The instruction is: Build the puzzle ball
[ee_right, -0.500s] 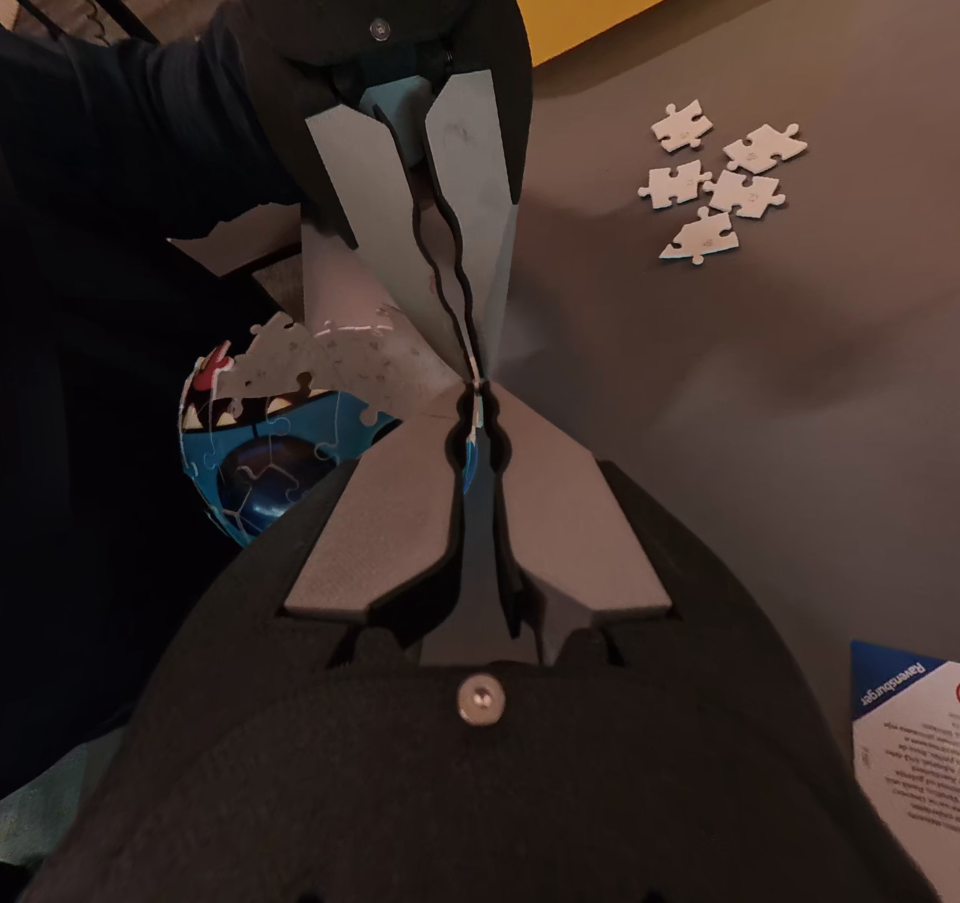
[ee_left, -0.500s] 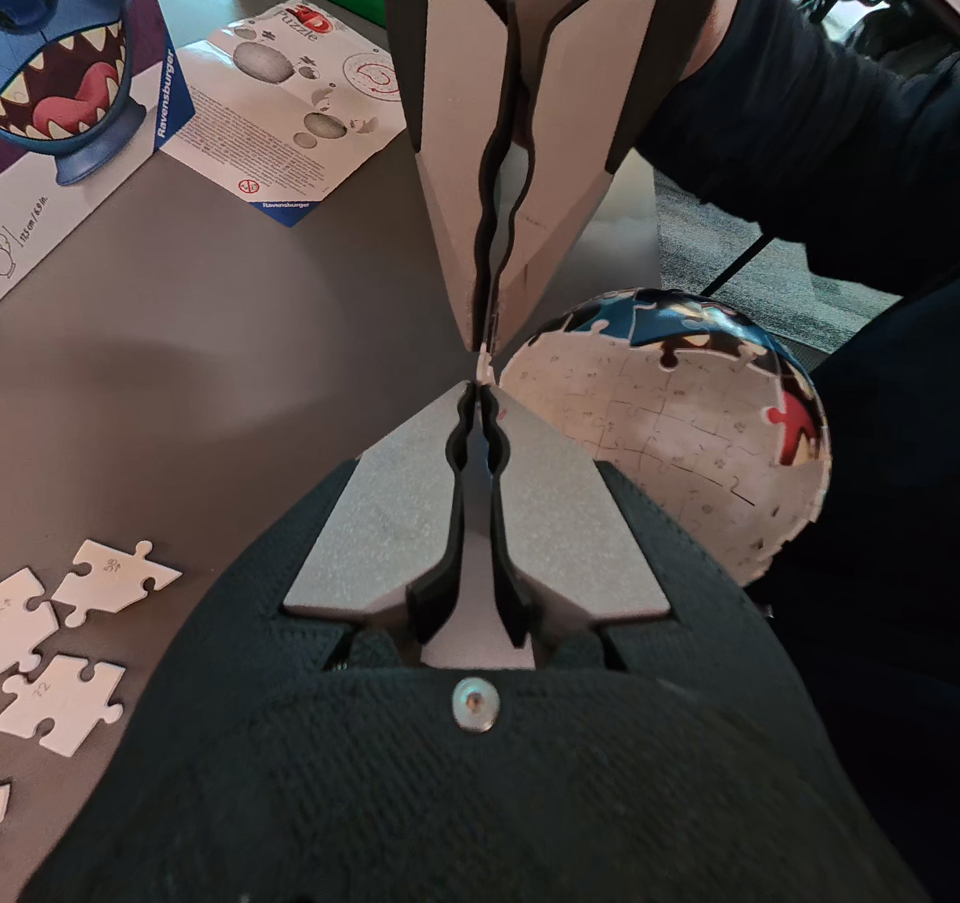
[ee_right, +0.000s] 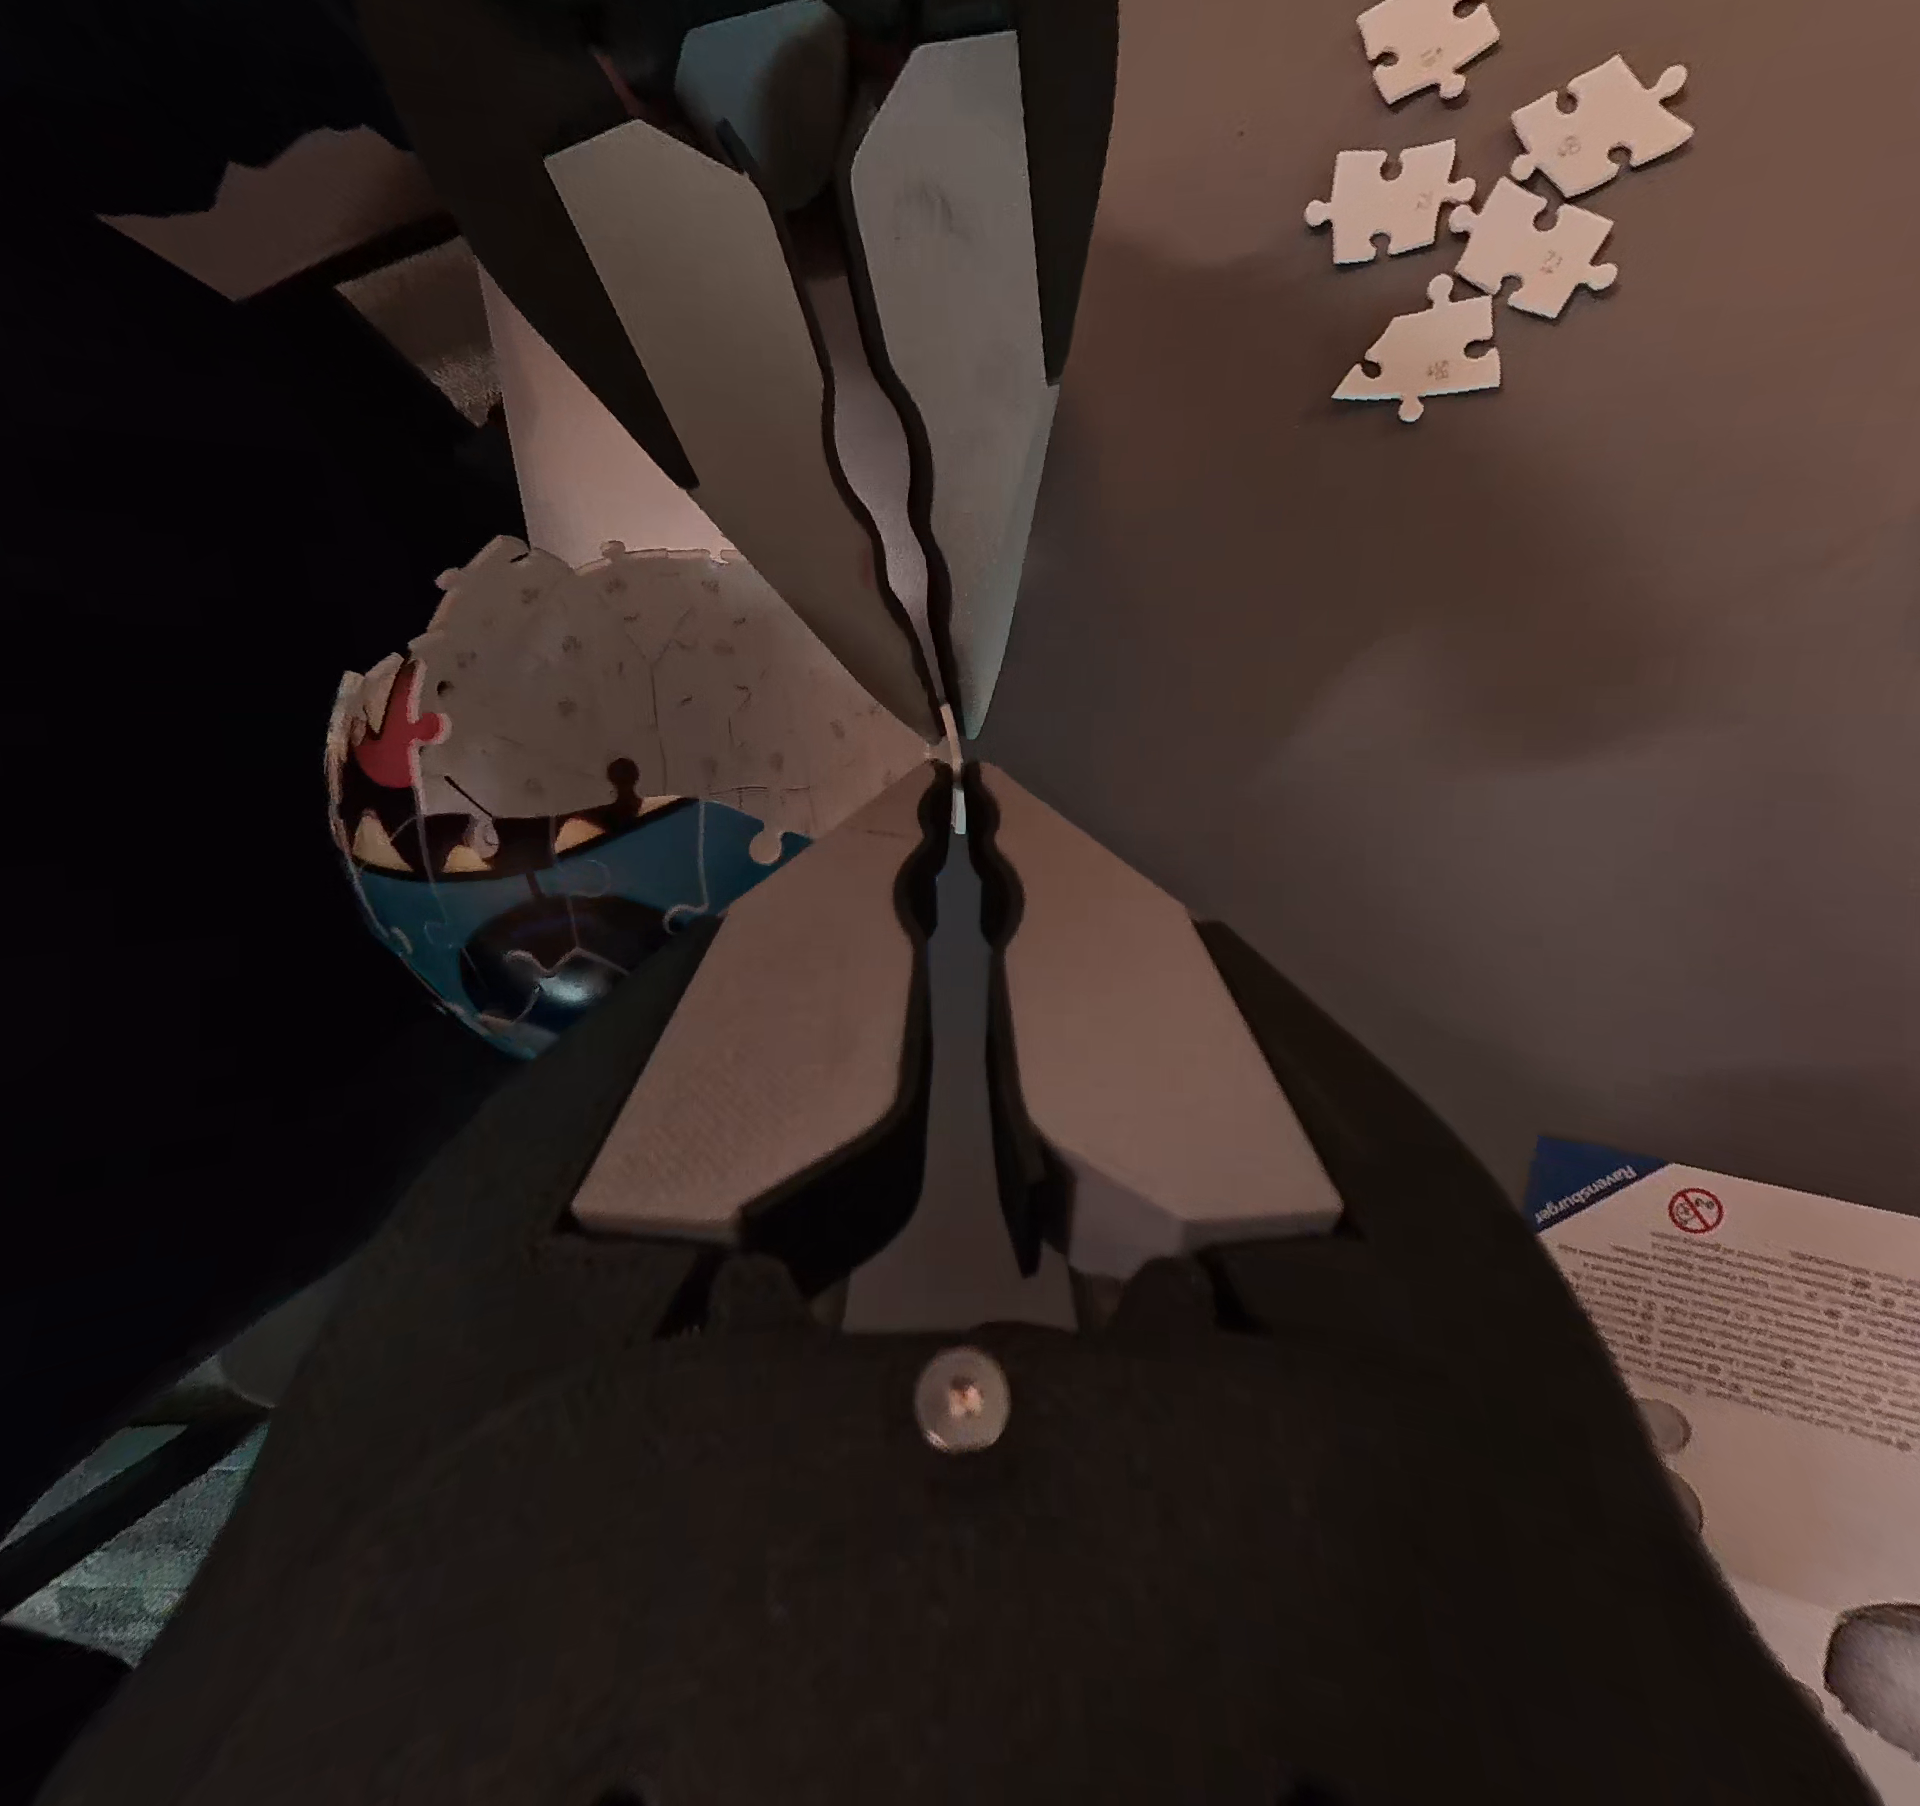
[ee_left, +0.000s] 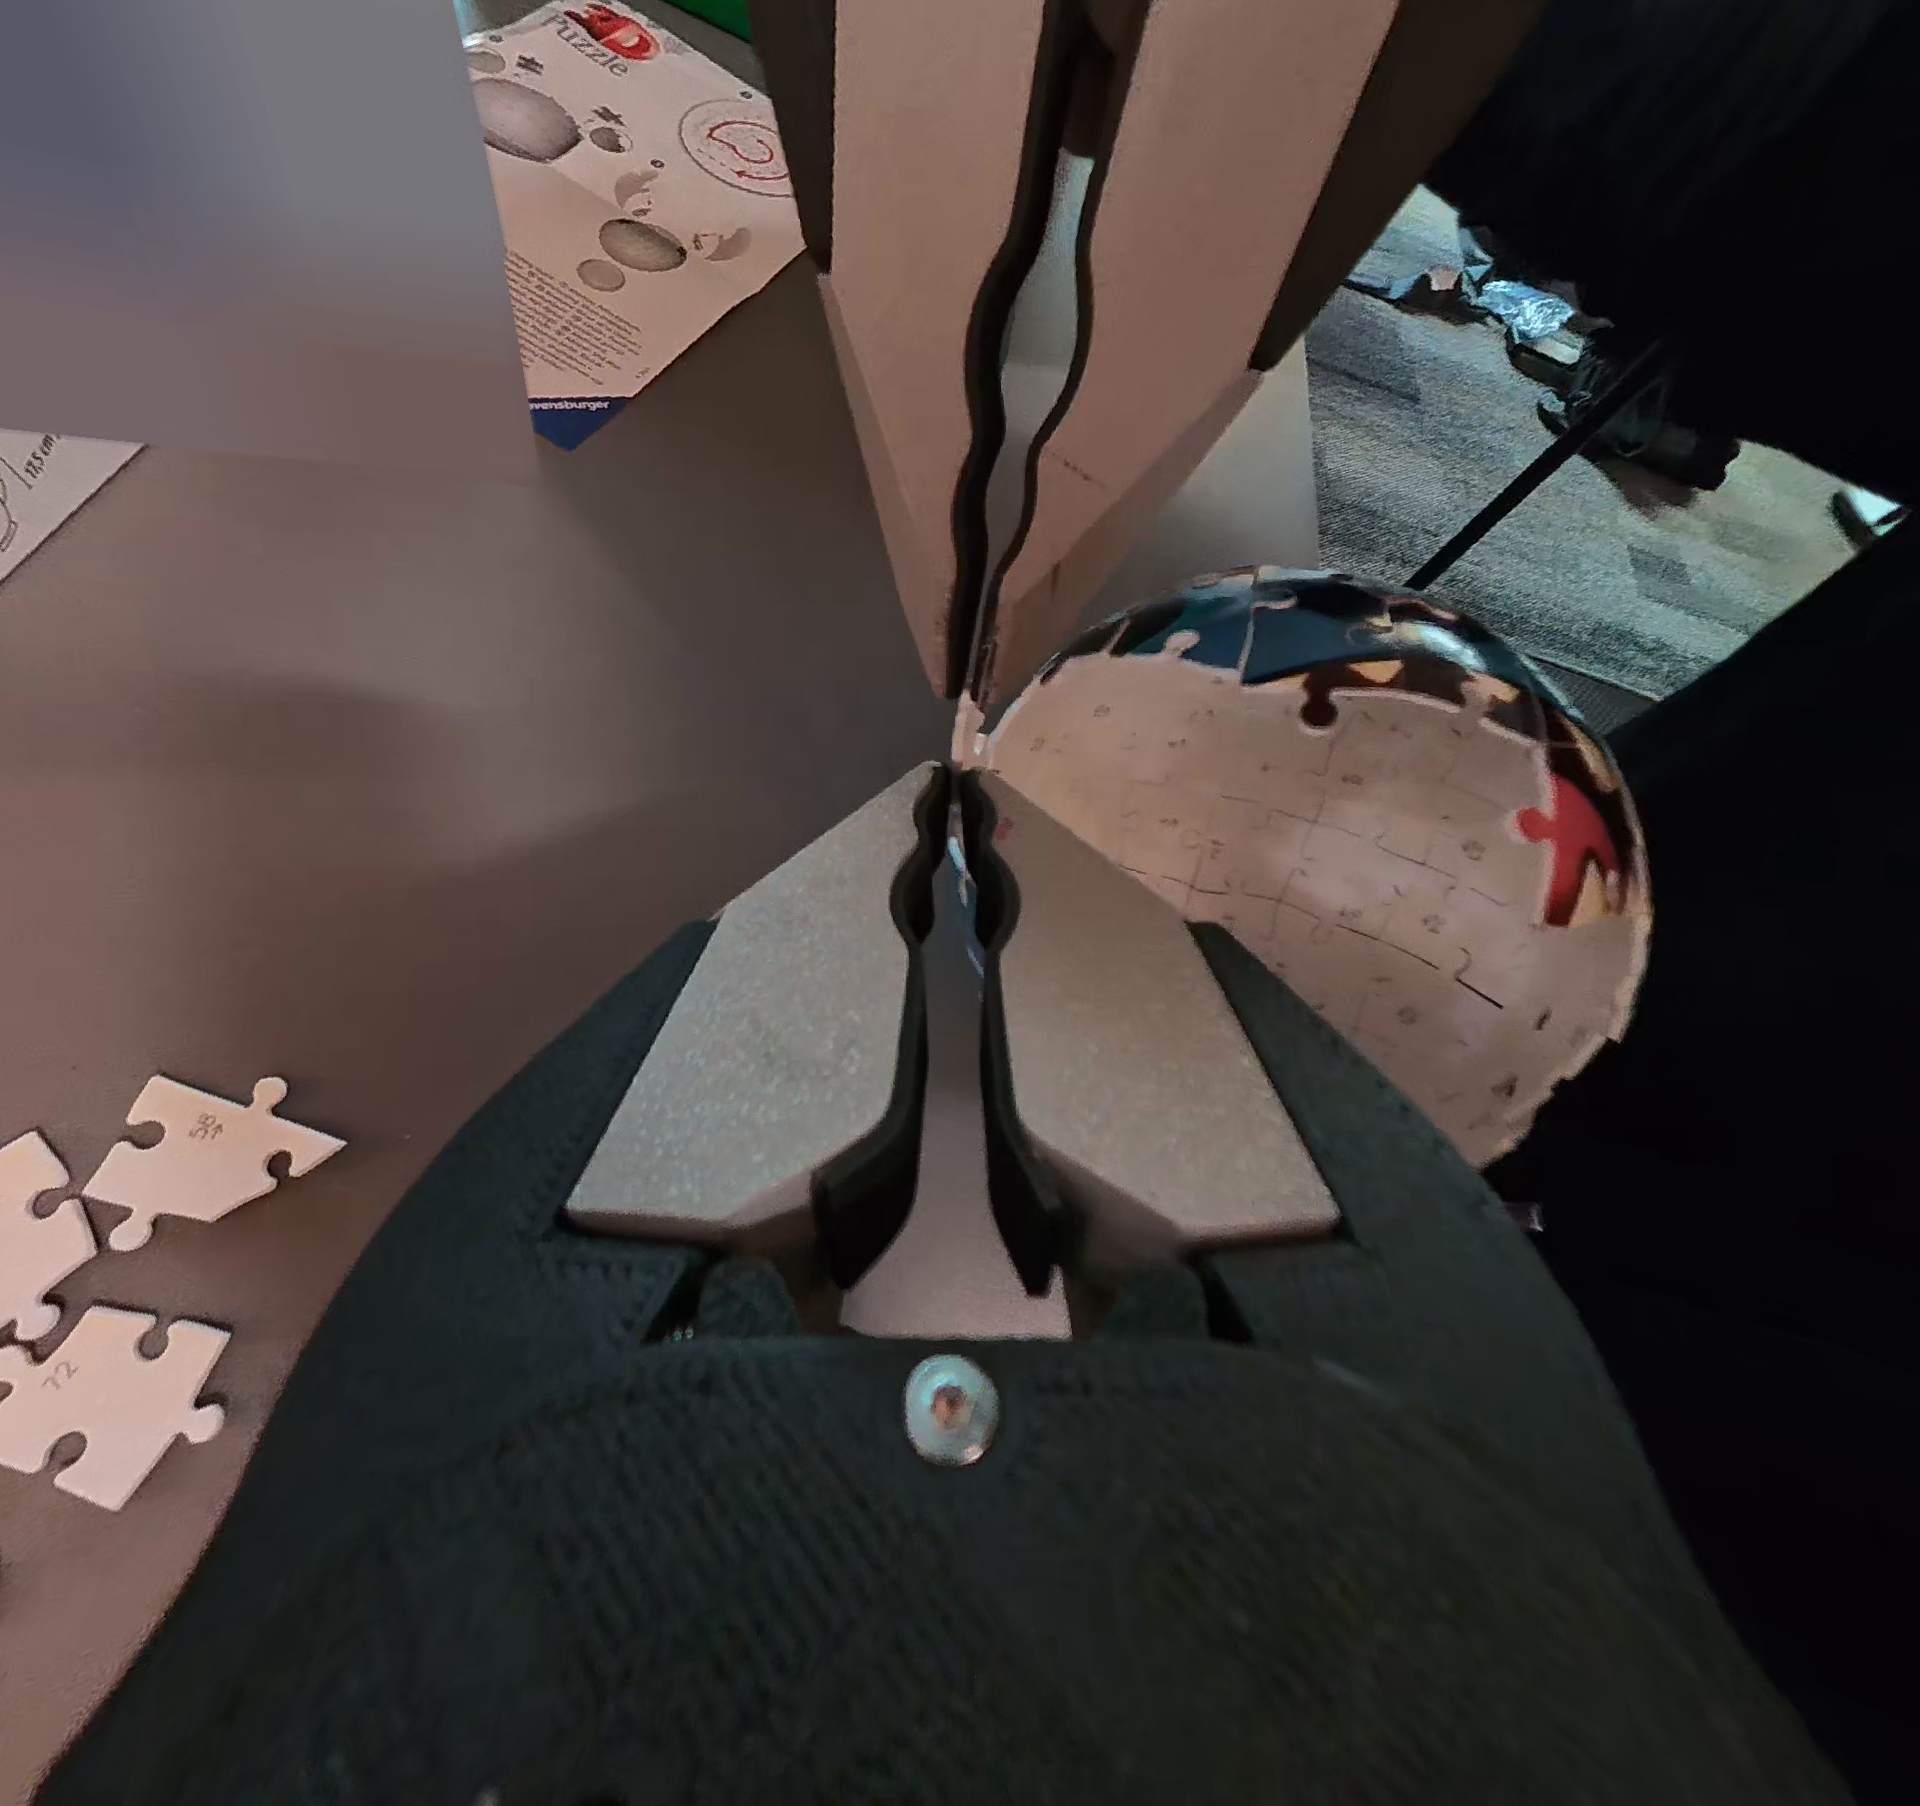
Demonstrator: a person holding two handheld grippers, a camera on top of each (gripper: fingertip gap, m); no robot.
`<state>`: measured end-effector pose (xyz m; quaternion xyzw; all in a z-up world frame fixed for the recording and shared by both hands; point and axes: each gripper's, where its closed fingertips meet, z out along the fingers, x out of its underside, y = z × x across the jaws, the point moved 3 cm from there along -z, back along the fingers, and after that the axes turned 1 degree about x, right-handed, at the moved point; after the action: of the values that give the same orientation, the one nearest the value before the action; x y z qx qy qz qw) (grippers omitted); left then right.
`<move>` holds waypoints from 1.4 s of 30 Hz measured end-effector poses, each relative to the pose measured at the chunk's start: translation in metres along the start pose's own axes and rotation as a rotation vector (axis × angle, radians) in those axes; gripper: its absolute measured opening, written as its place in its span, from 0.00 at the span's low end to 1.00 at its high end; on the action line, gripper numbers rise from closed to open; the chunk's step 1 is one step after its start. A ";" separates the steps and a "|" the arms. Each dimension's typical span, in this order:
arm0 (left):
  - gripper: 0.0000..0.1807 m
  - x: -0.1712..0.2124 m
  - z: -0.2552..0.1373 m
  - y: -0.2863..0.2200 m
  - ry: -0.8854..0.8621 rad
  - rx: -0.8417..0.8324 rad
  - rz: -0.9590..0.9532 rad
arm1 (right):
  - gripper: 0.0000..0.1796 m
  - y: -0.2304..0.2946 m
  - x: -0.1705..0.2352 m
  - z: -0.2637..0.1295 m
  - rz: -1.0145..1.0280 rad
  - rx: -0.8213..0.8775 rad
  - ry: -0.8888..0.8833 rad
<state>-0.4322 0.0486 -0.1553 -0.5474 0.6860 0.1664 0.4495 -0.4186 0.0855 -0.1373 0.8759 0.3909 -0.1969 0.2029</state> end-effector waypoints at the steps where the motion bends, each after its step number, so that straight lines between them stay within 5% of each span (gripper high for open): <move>1: 0.00 0.000 0.000 0.000 -0.001 0.001 -0.009 | 0.00 0.000 0.000 0.000 0.000 0.003 0.009; 12: 0.19 0.003 -0.019 0.003 0.010 -0.084 -0.020 | 0.00 0.006 -0.002 0.009 -0.014 0.007 0.106; 42: 0.20 0.015 0.004 0.004 0.191 -0.102 0.031 | 0.00 0.004 0.006 0.017 -0.079 0.034 0.177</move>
<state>-0.4337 0.0434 -0.1706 -0.5722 0.7247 0.1550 0.3513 -0.4147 0.0781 -0.1539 0.8771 0.4384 -0.1330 0.1446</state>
